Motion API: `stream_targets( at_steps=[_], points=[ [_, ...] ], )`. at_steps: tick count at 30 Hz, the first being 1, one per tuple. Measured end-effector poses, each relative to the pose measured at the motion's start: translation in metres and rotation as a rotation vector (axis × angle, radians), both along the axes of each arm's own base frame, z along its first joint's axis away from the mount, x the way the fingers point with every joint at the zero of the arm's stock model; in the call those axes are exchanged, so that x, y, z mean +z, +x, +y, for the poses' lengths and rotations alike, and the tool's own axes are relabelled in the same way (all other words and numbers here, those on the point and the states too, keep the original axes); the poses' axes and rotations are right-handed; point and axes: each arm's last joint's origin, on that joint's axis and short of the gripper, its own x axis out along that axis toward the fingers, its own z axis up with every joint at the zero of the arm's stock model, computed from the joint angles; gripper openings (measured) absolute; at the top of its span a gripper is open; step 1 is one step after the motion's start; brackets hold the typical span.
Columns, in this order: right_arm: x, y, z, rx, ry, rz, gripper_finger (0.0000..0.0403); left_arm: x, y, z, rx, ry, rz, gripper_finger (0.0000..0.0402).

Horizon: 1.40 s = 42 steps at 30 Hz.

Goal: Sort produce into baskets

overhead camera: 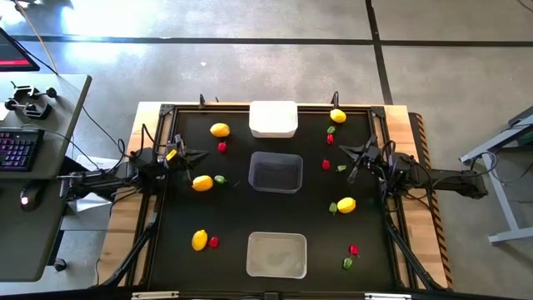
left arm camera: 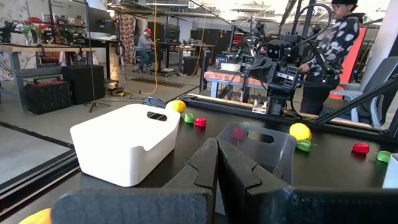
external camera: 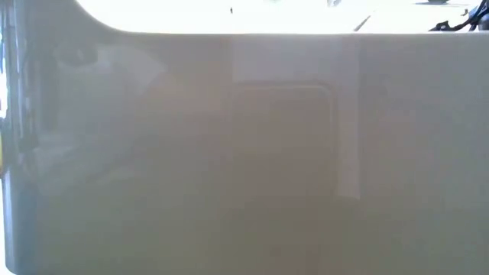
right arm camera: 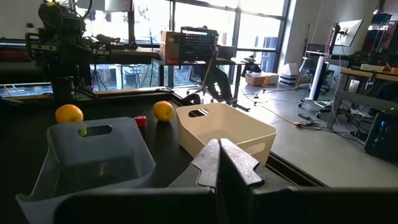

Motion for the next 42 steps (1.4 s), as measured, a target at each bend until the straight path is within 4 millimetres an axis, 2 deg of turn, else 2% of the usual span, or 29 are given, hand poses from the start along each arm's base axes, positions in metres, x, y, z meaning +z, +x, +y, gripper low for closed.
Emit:
stream_targets(
  at_steps=[17,23,32,38,42],
  points=[
    [0.000,0.000,0.000,-0.001,-0.002,0.001,0.0000,0.000,0.000,0.000,0.000,0.000,0.000,0.0000],
    [0.001,-0.001,-0.001,-0.056,-0.097,0.054,0.0000,0.000,0.000,0.000,0.000,0.000,0.000,0.0000],
    [0.007,-0.001,0.000,-0.013,-0.044,-0.053,0.0000,0.000,0.000,0.000,0.000,0.000,0.000,0.0000],
    [0.014,-0.003,-0.003,-0.080,0.020,-0.162,0.0000,0.000,0.000,0.000,0.000,0.000,0.000,0.0000],
    [0.013,-0.003,-0.004,-0.090,0.118,-0.092,0.0002,0.000,0.000,0.000,0.000,0.000,0.000,0.0000]
  ],
)
